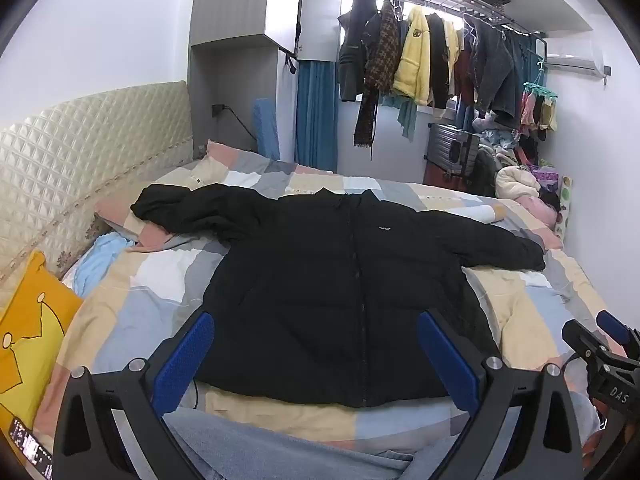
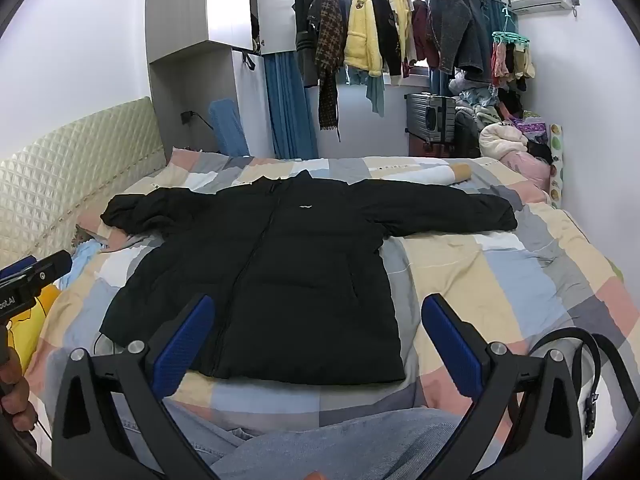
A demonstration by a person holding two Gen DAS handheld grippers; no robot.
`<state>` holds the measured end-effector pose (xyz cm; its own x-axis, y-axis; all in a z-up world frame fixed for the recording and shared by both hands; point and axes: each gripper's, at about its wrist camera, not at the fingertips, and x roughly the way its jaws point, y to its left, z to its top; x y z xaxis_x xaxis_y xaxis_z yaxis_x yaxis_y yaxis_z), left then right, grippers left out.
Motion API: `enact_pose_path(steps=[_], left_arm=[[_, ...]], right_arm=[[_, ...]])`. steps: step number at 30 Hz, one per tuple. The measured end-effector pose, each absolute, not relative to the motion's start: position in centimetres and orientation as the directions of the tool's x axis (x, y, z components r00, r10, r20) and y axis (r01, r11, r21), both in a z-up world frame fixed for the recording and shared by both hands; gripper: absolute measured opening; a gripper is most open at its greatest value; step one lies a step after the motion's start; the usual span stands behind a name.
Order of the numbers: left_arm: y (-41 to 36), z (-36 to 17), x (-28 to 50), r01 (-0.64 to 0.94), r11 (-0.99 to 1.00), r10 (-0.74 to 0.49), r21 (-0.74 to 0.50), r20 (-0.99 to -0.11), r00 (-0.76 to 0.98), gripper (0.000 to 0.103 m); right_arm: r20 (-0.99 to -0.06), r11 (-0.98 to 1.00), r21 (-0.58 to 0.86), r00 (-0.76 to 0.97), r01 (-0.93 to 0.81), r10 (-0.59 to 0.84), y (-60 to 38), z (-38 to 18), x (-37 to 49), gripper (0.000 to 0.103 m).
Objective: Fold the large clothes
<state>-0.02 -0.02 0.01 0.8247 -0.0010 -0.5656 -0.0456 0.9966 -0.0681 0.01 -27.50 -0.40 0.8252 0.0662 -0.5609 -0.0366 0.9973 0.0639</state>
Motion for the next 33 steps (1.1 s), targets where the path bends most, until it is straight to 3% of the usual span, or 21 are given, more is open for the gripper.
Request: enact_pose_path(steps=[33], left_arm=[[0.8,-0.7,-0.3,-0.046,0.996,-0.009,-0.081,-0.574,0.819,0.103]], right_arm=[[-0.567,0.998,0.058,0.821,-0.037,0.064,-27.7,-0.9,0.1,0.103]])
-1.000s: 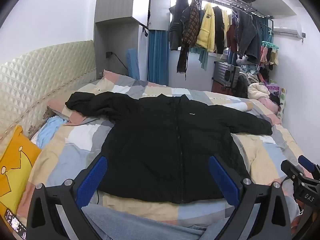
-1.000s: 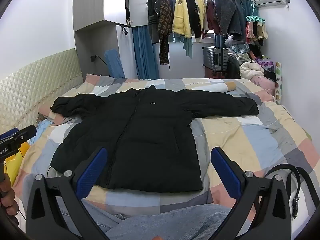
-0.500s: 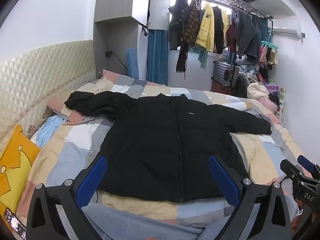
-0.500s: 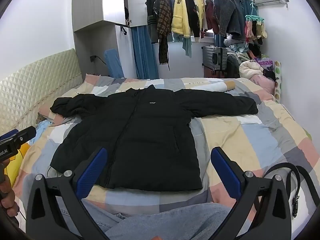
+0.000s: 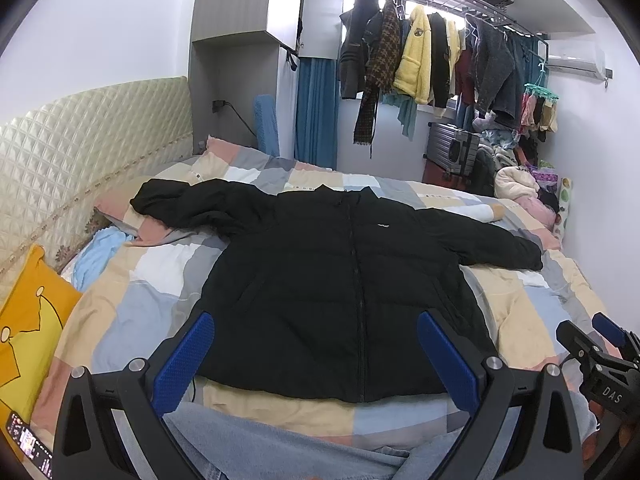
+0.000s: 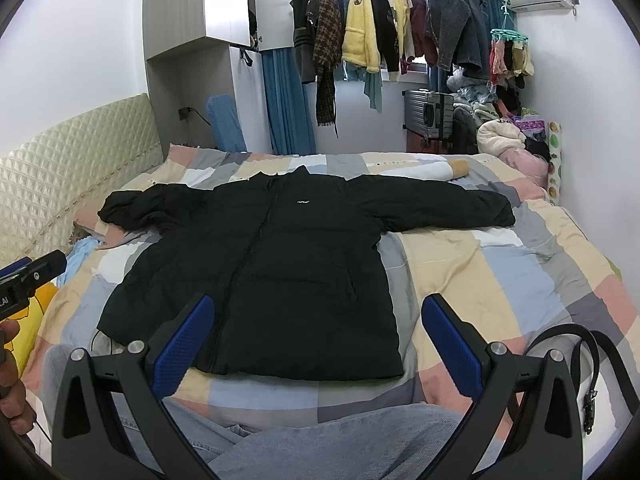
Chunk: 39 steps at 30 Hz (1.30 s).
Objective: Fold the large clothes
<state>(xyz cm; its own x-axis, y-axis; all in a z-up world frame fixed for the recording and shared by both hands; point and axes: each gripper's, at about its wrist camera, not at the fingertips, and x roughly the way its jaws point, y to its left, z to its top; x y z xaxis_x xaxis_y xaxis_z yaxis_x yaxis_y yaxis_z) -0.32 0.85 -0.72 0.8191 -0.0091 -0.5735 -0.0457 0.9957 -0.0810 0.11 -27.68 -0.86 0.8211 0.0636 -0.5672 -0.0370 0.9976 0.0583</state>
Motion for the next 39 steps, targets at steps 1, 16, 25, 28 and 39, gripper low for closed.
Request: enact_pose_path(steps=[1,16,25,28,39], left_arm=[[0.9,-0.8,-0.3,-0.045,0.996,-0.010,-0.081,-0.572,0.820,0.103],[1.4,0.1,-1.2,-0.051,0.993,-0.016,-0.102,-0.565,0.825,0.103],[1.6,0.3,-1.7,-0.053,0.993,-0.016,-0.106,-0.563,0.827,0.103],[1.8,0.4,-2.0,-0.053,0.993,-0.016,-0.105,-0.563,0.826,0.103],[2.5,0.8,-1.9,-0.056,0.992,-0.017,-0.112,-0.565,0.825,0.103]], right_arm=[[-0.567,0.998,0.058,0.822,-0.035,0.061,-27.5,-0.6,-0.2,0.103],[-0.578,0.997,0.060,0.812,-0.056,0.081,-27.3,-0.2,-0.3,0.103],[-0.576,0.997,0.063,0.813,-0.052,0.079,-27.1,-0.1,-0.2,0.103],[-0.575,0.997,0.064,0.814,-0.051,0.078,-27.0,-0.1,-0.4,0.103],[-0.575,0.996,0.075,0.813,-0.056,0.089,-26.9,0.0,-0.8,0.103]])
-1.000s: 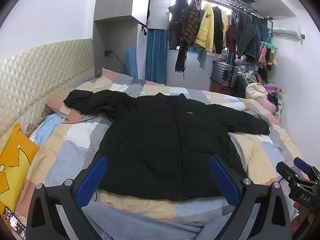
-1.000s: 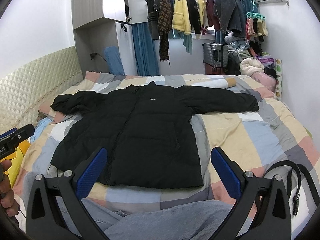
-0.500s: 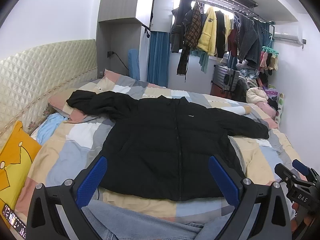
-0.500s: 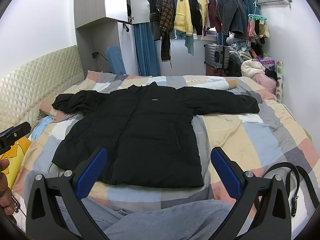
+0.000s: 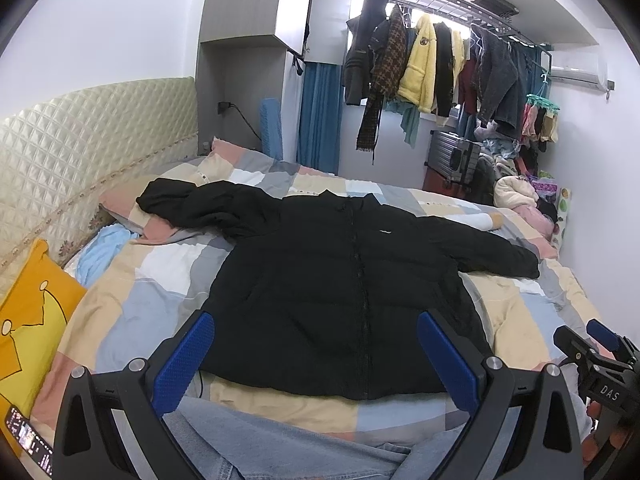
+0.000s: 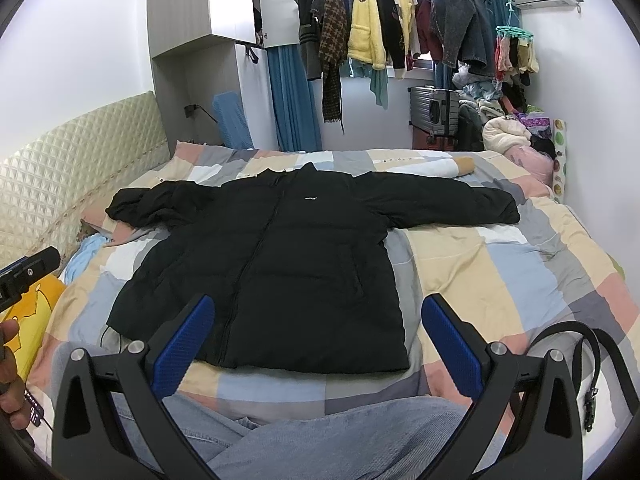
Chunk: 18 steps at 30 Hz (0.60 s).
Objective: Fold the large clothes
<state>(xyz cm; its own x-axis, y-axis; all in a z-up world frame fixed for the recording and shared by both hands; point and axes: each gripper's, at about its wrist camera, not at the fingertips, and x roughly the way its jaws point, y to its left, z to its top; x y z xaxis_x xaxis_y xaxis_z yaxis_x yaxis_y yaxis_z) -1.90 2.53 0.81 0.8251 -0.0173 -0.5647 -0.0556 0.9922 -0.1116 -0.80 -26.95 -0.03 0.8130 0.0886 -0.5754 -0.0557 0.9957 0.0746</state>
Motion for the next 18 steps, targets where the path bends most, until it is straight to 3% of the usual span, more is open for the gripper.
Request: enact_pose_path(steps=[18], left_arm=[[1.6,1.0,0.4,-0.037,0.992,-0.038,-0.121,-0.559,0.829,0.103]], right_arm=[[-0.579,0.994,0.102,0.810,-0.037,0.090,-27.8,0.5,-0.2,0.103]])
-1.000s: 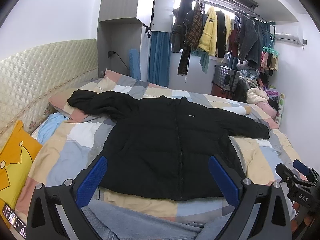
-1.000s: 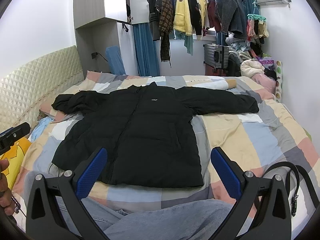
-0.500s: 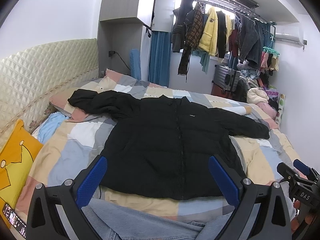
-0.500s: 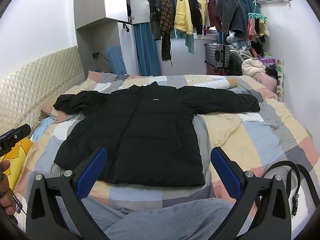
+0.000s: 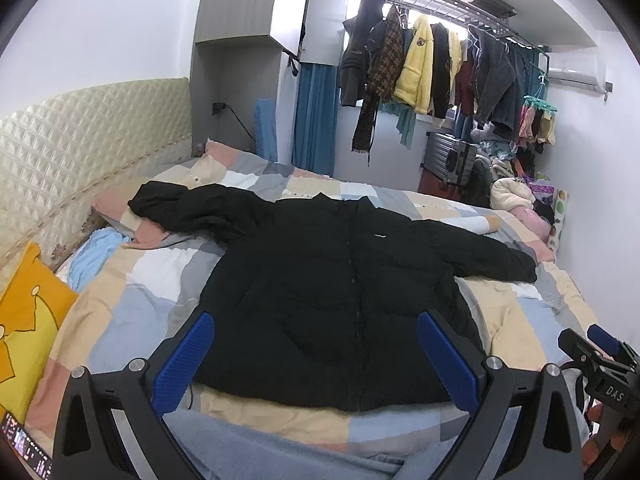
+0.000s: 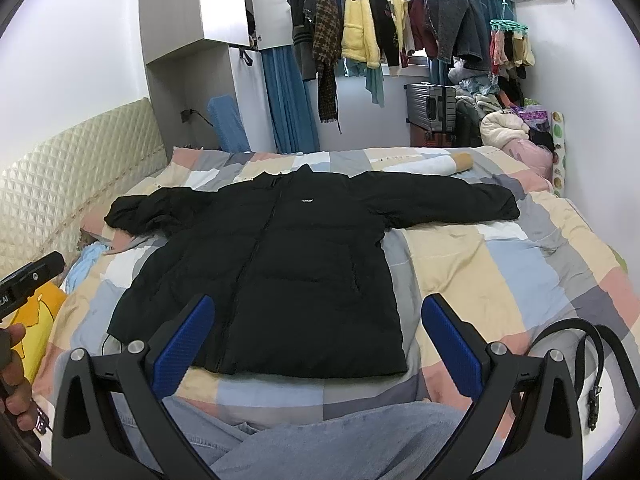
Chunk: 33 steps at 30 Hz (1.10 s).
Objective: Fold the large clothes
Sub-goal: 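Lower the right tool onto the jacket sleeve cuff and close it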
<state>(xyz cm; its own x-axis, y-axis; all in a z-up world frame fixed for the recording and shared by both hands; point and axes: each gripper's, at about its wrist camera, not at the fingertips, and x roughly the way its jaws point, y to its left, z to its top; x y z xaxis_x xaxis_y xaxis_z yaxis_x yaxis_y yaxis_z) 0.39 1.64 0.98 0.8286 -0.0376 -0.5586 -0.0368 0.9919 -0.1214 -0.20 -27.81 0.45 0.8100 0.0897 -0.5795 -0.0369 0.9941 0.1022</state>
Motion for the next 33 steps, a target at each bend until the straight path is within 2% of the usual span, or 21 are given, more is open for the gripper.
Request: enact_pose_path(steps=[12,18,20,26,30,33], left_arm=[[-0.7,5.2,5.9,0.046,0.992,-0.098,-0.120,-0.473,0.875,0.103],[-2.2,6.7,10.0,0.099,0.990,-0.134,-0.103,-0.421,0.897,0.103],[-2.7,6.6,11.1,0.113,0.988,-0.145,-0.101,-0.407,0.902,0.103],[-2.9,2.8,15.8,0.115,0.987,-0.151,-0.114,-0.388,0.909,0.103],[-1.5,-1.0,18.2,0.088,0.987,-0.136,-0.132,-0.412,0.901,0.103],[-0.4,-3.5,19.8,0.075,0.986,-0.133,-0.148,-0.439,0.888,0.103]], right_arm=[[-0.451,0.981,0.194,0.889,0.004,0.085,-30.9,4.7,4.6,0.103],[-0.415,0.983,0.183,0.908,0.014,0.064,-32.5,7.0,8.4,0.103],[-0.387,0.988,0.146,0.922,0.043,0.017,-32.8,7.7,9.5,0.103],[-0.344,0.992,0.100,0.938,0.078,-0.039,-34.4,8.1,13.8,0.103],[-0.344,0.994,0.050,0.936,0.097,-0.074,-35.8,7.1,16.8,0.103],[-0.375,0.995,0.073,0.926,0.074,-0.042,-37.7,5.2,19.5,0.103]])
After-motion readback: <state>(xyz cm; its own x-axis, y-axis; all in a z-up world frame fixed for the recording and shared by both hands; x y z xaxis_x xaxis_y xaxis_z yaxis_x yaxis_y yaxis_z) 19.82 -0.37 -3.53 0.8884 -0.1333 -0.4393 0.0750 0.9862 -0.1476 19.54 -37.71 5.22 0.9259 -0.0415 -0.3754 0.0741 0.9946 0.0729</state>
